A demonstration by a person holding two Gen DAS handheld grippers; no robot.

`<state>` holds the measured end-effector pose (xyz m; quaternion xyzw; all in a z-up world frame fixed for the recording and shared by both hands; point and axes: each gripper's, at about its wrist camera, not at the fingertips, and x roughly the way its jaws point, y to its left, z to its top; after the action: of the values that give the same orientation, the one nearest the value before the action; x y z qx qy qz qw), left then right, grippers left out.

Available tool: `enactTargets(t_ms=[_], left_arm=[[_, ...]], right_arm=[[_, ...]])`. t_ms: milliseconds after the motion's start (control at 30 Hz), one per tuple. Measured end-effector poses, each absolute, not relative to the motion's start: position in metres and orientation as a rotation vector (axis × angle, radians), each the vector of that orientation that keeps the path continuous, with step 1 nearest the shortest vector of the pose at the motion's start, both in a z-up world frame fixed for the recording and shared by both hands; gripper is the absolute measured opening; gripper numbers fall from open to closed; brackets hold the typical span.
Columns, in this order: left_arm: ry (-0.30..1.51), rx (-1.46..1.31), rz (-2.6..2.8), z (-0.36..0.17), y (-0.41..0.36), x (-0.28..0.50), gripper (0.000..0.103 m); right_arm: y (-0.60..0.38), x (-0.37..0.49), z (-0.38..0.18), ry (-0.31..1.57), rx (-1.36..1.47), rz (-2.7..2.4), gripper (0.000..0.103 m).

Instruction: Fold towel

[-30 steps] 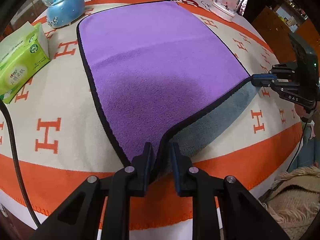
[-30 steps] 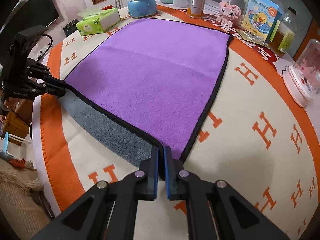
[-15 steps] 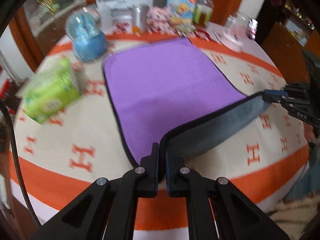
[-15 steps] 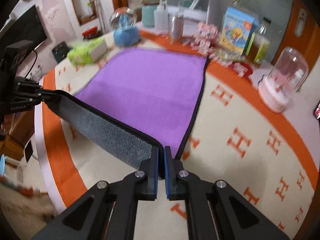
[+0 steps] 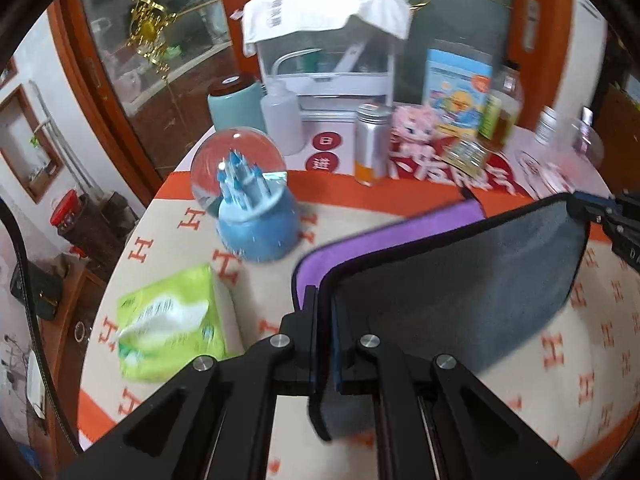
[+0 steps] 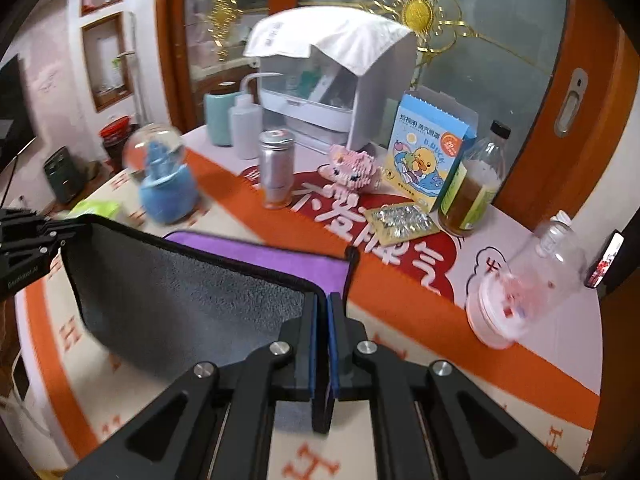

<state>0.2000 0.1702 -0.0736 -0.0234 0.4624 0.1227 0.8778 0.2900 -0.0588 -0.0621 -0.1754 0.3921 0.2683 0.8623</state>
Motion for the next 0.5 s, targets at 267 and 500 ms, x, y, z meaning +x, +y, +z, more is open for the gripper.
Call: enactTargets(t_ms=[267, 500], left_arm=[[1.027, -0.080, 0.297, -0.126, 0.195, 0.257, 0.004], [1.103, -0.092, 0.312, -0.171, 0.205, 0.280, 0.006]], right_arm=[[-0.018, 0.347, -0.113, 0.878, -0.381, 0.493, 0.005], [0.003, 0.367, -0.148, 0.912, -0.404, 0.455, 0.005]])
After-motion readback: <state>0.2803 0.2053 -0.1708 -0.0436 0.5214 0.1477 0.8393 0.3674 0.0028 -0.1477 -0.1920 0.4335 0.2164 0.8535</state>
